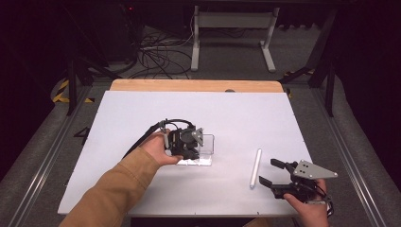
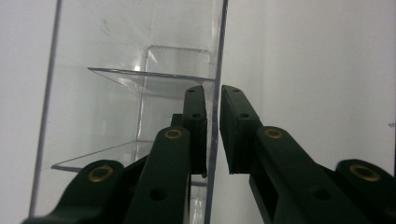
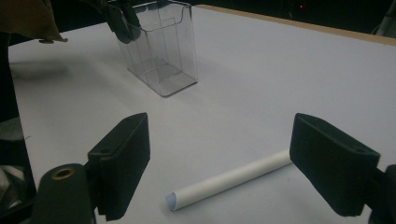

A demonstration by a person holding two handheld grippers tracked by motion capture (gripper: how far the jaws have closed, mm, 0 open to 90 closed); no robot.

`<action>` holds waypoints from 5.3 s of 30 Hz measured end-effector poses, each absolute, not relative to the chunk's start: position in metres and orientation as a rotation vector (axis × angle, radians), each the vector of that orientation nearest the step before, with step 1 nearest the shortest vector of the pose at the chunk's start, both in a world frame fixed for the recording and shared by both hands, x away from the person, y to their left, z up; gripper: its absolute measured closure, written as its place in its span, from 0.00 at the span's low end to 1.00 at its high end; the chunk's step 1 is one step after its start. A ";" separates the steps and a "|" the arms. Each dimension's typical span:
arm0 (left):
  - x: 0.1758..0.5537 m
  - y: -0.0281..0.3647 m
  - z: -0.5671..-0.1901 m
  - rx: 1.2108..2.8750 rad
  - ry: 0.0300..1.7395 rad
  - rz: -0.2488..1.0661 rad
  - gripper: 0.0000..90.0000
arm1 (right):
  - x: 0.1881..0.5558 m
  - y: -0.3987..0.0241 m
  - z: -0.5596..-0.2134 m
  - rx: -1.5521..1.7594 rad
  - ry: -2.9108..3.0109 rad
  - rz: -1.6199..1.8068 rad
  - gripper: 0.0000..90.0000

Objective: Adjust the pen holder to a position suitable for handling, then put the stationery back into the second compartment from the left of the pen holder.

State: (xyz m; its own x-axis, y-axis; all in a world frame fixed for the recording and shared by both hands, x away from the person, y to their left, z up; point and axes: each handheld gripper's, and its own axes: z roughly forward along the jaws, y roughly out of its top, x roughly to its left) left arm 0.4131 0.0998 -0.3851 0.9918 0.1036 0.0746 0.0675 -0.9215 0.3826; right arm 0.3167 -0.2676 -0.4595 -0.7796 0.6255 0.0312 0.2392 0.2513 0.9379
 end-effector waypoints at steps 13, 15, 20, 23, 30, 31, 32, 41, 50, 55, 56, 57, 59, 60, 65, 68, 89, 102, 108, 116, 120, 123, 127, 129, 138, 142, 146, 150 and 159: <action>0.401 0.133 -0.357 2.500 0.256 0.209 0.68 | 0.316 -0.265 -0.458 0.787 2.178 1.526 0.23; 0.399 0.137 -0.355 2.476 0.269 0.216 0.66 | 0.316 -0.265 -0.457 0.784 2.176 1.523 0.23; 0.395 0.139 -0.351 2.453 0.265 0.241 0.65 | 0.316 -0.265 -0.457 0.786 2.173 1.522 0.23; 0.392 0.138 -0.348 2.438 0.261 0.255 0.63 | 0.316 -0.265 -0.456 0.782 2.169 1.523 0.23; 0.383 0.148 -0.343 2.377 0.296 0.291 0.51 | 0.317 -0.265 -0.456 0.777 2.163 1.517 0.21; 0.381 0.150 -0.342 2.354 0.303 0.297 0.49 | 0.317 -0.265 -0.456 0.776 2.160 1.519 0.20; 0.379 0.154 -0.341 2.340 0.312 0.300 0.46 | 0.317 -0.266 -0.456 0.775 2.159 1.519 0.20; 0.352 0.191 -0.344 2.199 0.419 0.417 0.31 | 0.316 -0.265 -0.452 0.744 2.136 1.520 0.15; 0.323 0.236 -0.357 1.960 0.533 0.427 0.24 | 0.317 -0.265 -0.450 0.740 2.130 1.512 0.11; 0.309 0.257 -0.372 1.871 0.603 0.443 0.22 | 0.317 -0.266 -0.447 0.760 2.111 1.517 0.10; 0.307 0.260 -0.375 1.857 0.615 0.453 0.21 | 0.317 -0.266 -0.446 0.766 2.104 1.519 0.10; 0.304 0.263 -0.378 1.831 0.633 0.462 0.20 | 0.318 -0.267 -0.446 0.766 2.103 1.519 0.09; 0.297 0.271 -0.384 1.780 0.667 0.514 0.19 | 0.318 -0.267 -0.445 0.772 2.098 1.521 0.09; 0.294 0.274 -0.387 1.753 0.685 0.537 0.18 | 0.318 -0.266 -0.445 0.773 2.099 1.521 0.09; 0.284 0.283 -0.403 1.685 0.728 0.630 0.12 | 0.318 -0.264 -0.445 0.765 2.108 1.507 0.09; 0.282 0.287 -0.413 1.692 0.752 0.658 0.09 | 0.318 -0.264 -0.445 0.767 2.106 1.503 0.08; 0.279 0.300 -0.444 1.718 0.831 0.710 0.08 | 0.320 -0.258 -0.443 0.832 2.089 1.487 0.16; 0.279 0.298 -0.445 1.738 0.833 0.720 0.09 | 0.323 -0.252 -0.436 0.966 2.124 1.445 0.28; 0.279 0.299 -0.446 1.738 0.852 0.719 0.09 | 0.331 -0.250 -0.430 1.098 2.131 1.341 0.32; 0.277 0.299 -0.446 1.737 0.859 0.719 0.10 | 0.337 -0.242 -0.423 1.101 2.118 1.313 0.30; 0.277 0.300 -0.446 1.735 0.857 0.720 0.10 | 0.339 -0.237 -0.421 1.098 2.126 1.288 0.29; 0.277 0.299 -0.447 1.736 0.859 0.714 0.10 | 0.340 -0.236 -0.420 1.118 2.128 1.287 0.30; 0.277 0.299 -0.446 1.737 0.855 0.718 0.10 | 0.342 -0.236 -0.419 1.164 2.134 1.278 0.30; 0.277 0.300 -0.446 1.737 0.857 0.717 0.10 | 0.344 -0.236 -0.417 1.194 2.140 1.269 0.30; 0.277 0.299 -0.447 1.739 0.856 0.705 0.10 | 0.354 -0.233 -0.411 1.446 2.171 1.229 0.29; 0.277 0.299 -0.447 1.741 0.856 0.702 0.11 | 0.359 -0.232 -0.407 1.547 2.163 1.212 0.29; 0.277 0.299 -0.447 1.745 0.856 0.701 0.11 | 0.364 -0.230 -0.404 1.632 2.154 1.161 0.27; 0.277 0.299 -0.447 1.743 0.857 0.701 0.11 | 0.369 -0.227 -0.401 1.670 2.160 1.119 0.26; 0.277 0.300 -0.447 1.743 0.857 0.700 0.11 | 0.376 -0.222 -0.398 1.820 2.134 1.010 0.26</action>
State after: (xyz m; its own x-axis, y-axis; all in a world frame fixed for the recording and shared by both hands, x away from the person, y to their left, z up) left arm 0.2768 0.2998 -0.4474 0.5763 0.8152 0.0567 0.2183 -0.2204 0.9507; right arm 0.3765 -0.2221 -0.3978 -0.2463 0.9228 0.2965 0.8145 0.0312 0.5794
